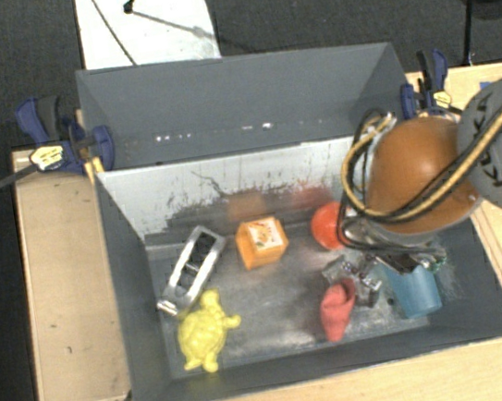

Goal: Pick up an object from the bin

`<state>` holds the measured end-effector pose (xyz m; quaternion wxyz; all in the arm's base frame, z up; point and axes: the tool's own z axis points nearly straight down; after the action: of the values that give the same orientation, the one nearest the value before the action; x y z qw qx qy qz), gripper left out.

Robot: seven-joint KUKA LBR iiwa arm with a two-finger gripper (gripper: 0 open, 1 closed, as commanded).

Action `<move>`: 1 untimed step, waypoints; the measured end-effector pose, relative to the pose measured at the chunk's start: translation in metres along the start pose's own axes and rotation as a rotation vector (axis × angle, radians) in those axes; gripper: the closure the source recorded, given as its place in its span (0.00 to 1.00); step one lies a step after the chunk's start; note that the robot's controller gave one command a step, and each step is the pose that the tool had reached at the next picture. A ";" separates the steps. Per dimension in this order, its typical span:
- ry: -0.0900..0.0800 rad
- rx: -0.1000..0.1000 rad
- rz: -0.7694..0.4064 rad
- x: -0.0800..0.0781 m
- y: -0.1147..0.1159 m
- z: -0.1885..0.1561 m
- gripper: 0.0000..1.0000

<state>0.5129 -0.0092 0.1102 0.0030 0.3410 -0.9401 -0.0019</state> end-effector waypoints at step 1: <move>-0.021 0.020 -0.001 -0.020 -0.061 -0.001 1.00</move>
Offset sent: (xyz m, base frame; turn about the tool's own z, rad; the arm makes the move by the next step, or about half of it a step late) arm 0.0235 -0.0098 0.0954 0.0150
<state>0.5670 -0.0433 0.1108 -0.0105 0.3414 -0.9398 0.0040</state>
